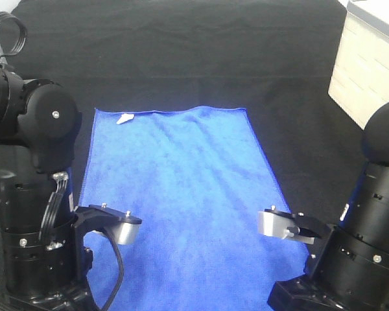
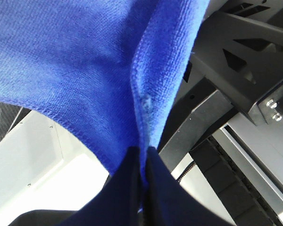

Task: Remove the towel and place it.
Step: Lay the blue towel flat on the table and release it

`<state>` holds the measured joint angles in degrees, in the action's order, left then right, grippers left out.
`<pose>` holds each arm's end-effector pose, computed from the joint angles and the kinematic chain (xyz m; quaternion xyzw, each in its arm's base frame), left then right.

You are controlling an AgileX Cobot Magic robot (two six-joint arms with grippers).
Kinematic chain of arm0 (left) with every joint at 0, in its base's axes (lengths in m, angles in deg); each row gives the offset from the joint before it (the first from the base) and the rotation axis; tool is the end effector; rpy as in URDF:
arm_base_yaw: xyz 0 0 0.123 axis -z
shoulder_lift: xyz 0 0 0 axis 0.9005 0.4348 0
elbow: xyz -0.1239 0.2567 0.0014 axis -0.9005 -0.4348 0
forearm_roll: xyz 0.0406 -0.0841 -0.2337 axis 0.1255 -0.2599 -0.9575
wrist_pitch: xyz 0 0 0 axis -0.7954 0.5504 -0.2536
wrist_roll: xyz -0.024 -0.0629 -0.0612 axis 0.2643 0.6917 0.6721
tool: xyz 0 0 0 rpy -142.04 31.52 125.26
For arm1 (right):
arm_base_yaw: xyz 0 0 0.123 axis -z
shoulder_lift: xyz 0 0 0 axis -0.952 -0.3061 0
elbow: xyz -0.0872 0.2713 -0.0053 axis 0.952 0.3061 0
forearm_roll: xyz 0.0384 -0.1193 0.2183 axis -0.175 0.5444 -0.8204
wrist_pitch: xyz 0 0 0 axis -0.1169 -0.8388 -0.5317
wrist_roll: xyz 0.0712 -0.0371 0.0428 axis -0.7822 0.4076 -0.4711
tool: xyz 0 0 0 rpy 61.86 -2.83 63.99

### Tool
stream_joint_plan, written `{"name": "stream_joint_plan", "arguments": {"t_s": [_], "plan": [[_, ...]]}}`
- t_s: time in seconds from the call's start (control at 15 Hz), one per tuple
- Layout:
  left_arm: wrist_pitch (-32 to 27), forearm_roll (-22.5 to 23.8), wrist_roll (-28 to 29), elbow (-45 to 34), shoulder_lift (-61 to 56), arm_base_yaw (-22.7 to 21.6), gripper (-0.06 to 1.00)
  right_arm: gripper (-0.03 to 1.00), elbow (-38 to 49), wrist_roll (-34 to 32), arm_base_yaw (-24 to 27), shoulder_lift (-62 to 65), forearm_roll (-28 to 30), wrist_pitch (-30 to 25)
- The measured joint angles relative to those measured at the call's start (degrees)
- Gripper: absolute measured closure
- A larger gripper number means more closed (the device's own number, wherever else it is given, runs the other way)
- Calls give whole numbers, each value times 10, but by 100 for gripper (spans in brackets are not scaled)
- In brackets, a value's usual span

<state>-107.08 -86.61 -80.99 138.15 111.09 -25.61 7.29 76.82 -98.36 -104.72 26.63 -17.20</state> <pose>0.1806 -0.1904 0.1462 -0.3295 -0.9013 0.1353 0.2465 0.1561 0.1347 0.1310 0.1351 -0.9338 -0.2463 0.2215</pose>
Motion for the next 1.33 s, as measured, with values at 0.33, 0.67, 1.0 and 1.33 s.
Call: {"name": "stream_joint_plan", "arguments": {"t_s": [0.33,0.67,1.0,1.33], "plan": [[0,-3,0,1,0,2,94,96,0,15,0,-27,-3,-7],[0,-16,-1,1,4,2,94,95,0,25,0,-27,-10,-7],[-1,-25,-3,1,35,2,82,76,0,29,0,-27,-12,0],[2,-37,7,1,35,2,29,31,0,-5,0,-27,-13,9]]}}
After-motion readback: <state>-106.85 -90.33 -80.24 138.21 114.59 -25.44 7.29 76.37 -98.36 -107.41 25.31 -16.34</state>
